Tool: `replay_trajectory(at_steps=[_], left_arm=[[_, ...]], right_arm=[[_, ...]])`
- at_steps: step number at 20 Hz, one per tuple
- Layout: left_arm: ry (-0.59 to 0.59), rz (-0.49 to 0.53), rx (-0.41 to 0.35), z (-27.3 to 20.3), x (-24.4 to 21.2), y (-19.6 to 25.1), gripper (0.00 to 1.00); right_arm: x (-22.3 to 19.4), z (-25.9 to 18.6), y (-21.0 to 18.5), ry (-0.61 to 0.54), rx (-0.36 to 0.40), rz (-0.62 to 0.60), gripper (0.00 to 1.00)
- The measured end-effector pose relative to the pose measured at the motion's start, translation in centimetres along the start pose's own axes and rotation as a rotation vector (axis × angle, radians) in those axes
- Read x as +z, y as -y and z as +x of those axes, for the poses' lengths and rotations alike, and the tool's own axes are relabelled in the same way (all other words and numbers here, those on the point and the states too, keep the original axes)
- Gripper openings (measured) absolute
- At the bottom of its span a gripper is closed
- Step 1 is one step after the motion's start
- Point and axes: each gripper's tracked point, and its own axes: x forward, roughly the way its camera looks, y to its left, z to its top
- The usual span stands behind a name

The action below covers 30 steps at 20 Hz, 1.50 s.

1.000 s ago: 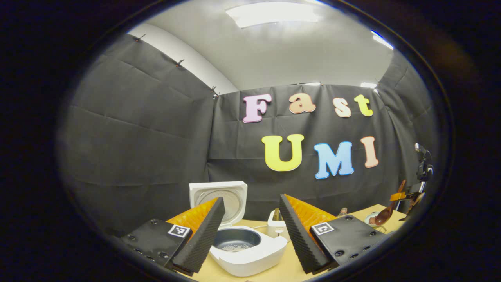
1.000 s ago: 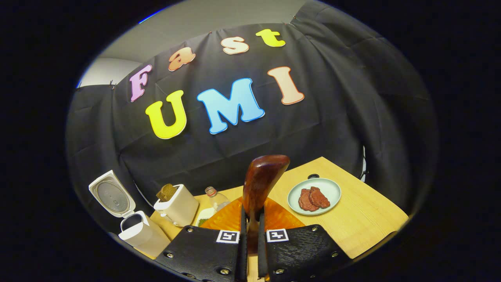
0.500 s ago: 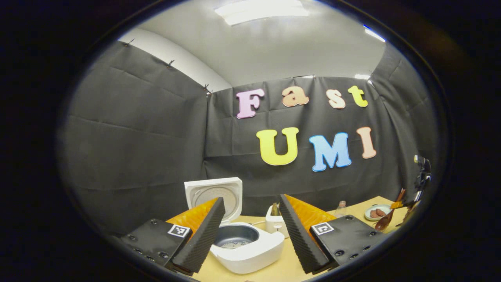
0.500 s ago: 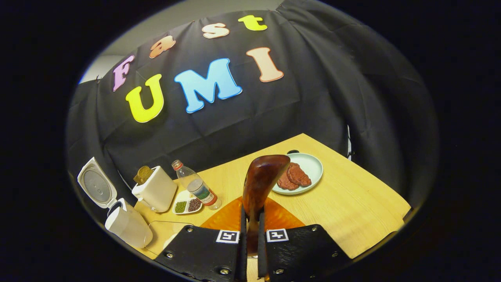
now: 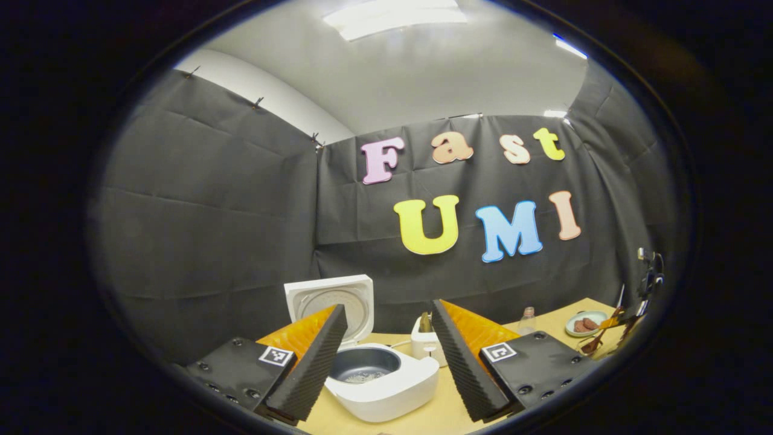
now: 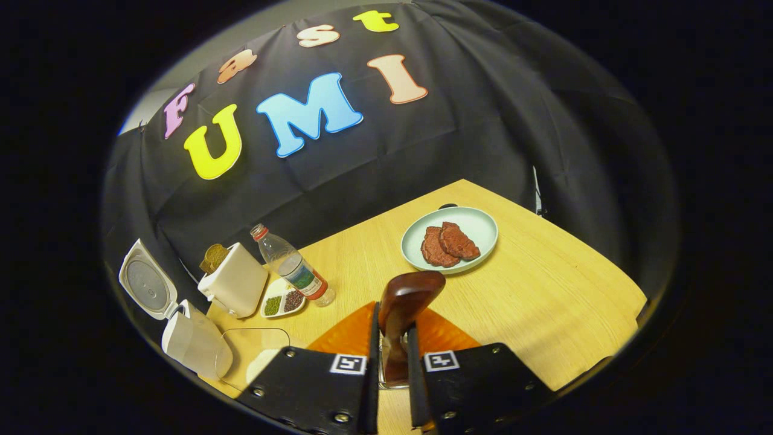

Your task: Close the left gripper, press the button to open the rice cooker; take a wooden spoon from the chopstick holder with the right hand, scoop a spoonful of rice and pour it into the rice cooker, then put the wooden spoon back into the chopstick holder.

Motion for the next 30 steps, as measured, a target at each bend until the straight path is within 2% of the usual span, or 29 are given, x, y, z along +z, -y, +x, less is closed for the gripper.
replay_trajectory(at_steps=[1, 2, 3, 4, 5, 7, 10, 17, 22, 30], left_arm=[[-0.001, 0.000, 0.001, 0.1, -0.1, 0.0, 0.98], [-0.003, -0.002, -0.001, 0.2, -0.2, 0.1, 0.98], [-0.003, -0.007, -0.004, 0.2, -0.3, 0.3, 0.98], [-0.006, -0.012, -0.008, 0.4, -0.5, 0.4, 0.98], [-0.013, -0.014, -0.011, 0.6, -0.9, 0.5, 0.98], [-0.026, -0.017, -0.017, 1.1, -1.3, 0.6, 0.98], [-0.038, -0.023, -0.023, 2.0, -1.8, 0.5, 0.97], [-0.028, -0.032, 0.032, 7.5, -1.1, -2.8, 0.96], [0.007, -0.003, 0.063, 12.8, 0.6, -5.7, 0.96], [0.051, 0.061, 0.130, 20.7, 2.4, -9.8, 0.97]], right_arm=[[0.5, -0.1, 0.5, 0.017, -0.017, -0.014, 0.34], [1.2, -0.4, 0.9, 0.035, -0.032, -0.031, 0.38], [1.9, -0.8, 1.2, 0.055, -0.046, -0.053, 0.58], [3.2, -1.3, 1.7, 0.088, -0.071, -0.075, 0.70], [4.1, -1.7, 2.1, 0.126, -0.098, -0.102, 1.00], [6.0, -2.9, 2.5, 0.175, -0.141, -0.158, 1.00], [8.5, -5.0, 1.6, 0.230, -0.152, -0.225, 1.00], [12.8, -10.5, -2.4, 0.348, -0.106, -0.304, 1.00], [12.8, -13.2, -3.5, 0.388, -0.122, -0.325, 1.00], [9.9, -15.8, -4.4, 0.385, -0.167, -0.321, 1.00]])
